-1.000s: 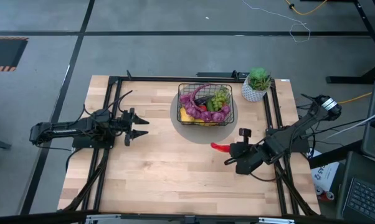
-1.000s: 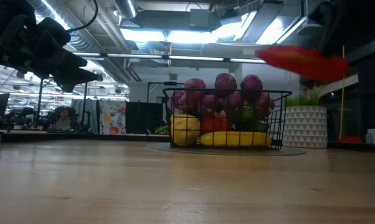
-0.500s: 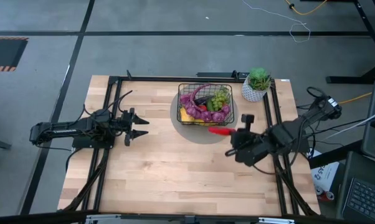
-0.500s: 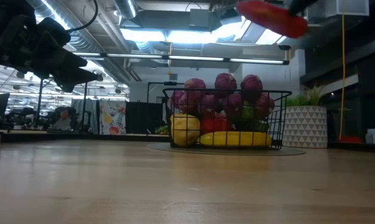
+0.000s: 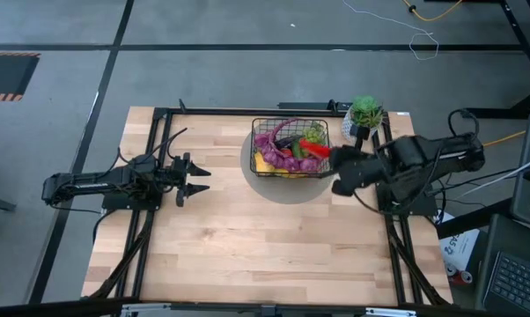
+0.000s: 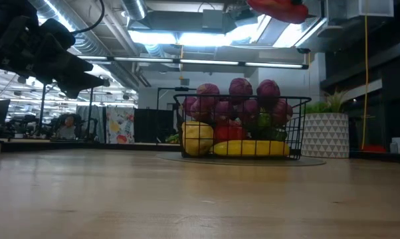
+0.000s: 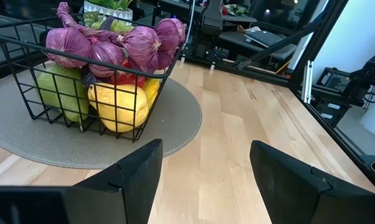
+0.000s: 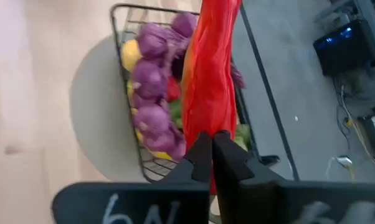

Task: Build produce basket
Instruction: Put the red chili pepper into the black wire basket

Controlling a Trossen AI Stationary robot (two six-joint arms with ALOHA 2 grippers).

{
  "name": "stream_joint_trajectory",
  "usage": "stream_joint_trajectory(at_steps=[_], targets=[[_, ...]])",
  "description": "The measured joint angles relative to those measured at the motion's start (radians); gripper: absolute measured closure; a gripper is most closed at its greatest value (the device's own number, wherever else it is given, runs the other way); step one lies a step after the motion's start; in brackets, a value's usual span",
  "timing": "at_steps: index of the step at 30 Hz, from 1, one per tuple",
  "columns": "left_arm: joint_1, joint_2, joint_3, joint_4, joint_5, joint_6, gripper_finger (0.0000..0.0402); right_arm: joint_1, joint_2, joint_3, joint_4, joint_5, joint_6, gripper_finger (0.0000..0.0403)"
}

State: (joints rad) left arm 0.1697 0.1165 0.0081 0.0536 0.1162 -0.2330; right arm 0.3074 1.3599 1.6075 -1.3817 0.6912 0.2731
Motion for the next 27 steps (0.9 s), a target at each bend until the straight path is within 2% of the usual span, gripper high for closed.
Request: stream_joint_trajectory(at_steps=[9,27], targets=[[0.0,0.0,0.0,0.0,0.0,0.0,0.0164,-0.148,0.0,0.119,-0.12,-0.062,-0.044,0.0402],[0.0,0.0,0.0,0.0,0.0,0.0,0.0164,-0.494,0.0,0.147,-0.046,-0.309,-0.202,0.0403]])
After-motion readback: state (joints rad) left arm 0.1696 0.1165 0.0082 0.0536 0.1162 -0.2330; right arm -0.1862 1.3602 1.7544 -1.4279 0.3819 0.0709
